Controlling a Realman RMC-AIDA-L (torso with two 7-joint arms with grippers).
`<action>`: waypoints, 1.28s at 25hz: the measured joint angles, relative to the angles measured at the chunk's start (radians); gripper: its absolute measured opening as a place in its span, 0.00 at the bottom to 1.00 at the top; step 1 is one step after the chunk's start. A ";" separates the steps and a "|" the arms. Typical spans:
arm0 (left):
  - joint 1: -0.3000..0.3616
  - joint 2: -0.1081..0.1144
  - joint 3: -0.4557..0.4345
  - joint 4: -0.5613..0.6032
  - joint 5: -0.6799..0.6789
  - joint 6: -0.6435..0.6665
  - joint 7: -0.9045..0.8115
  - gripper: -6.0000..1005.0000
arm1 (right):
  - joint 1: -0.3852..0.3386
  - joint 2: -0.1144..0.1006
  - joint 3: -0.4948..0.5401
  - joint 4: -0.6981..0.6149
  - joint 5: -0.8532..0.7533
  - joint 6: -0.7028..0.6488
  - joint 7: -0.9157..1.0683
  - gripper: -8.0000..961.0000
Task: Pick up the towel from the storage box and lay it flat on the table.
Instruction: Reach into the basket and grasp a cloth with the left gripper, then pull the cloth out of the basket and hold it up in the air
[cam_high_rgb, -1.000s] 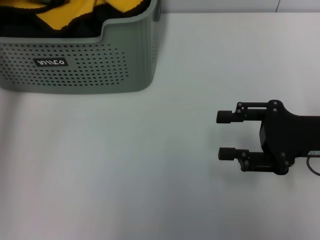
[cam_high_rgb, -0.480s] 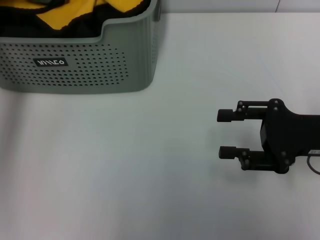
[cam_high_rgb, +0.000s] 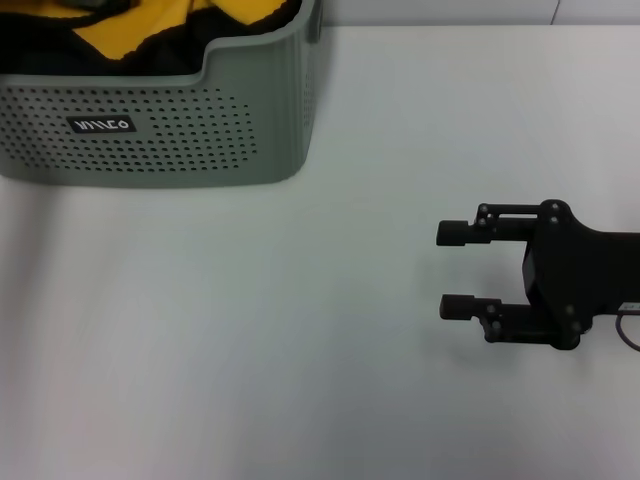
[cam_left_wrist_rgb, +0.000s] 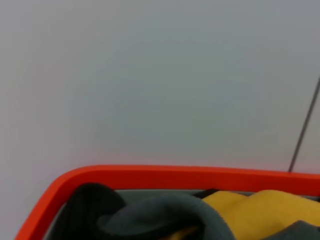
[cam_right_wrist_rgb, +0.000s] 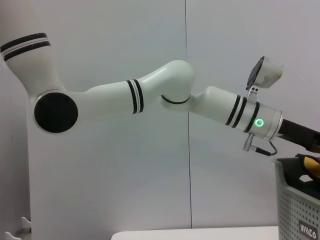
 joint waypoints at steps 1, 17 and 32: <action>0.003 0.000 0.006 0.002 -0.014 -0.004 0.006 0.43 | 0.000 0.000 0.000 0.000 0.000 0.000 0.000 0.63; 0.133 0.008 -0.021 0.027 -0.721 0.128 0.506 0.02 | -0.005 0.001 0.002 0.013 0.000 -0.008 -0.025 0.63; 0.099 0.046 -0.261 -0.038 -1.191 1.056 0.702 0.02 | -0.039 -0.004 0.003 0.037 0.213 -0.042 -0.095 0.63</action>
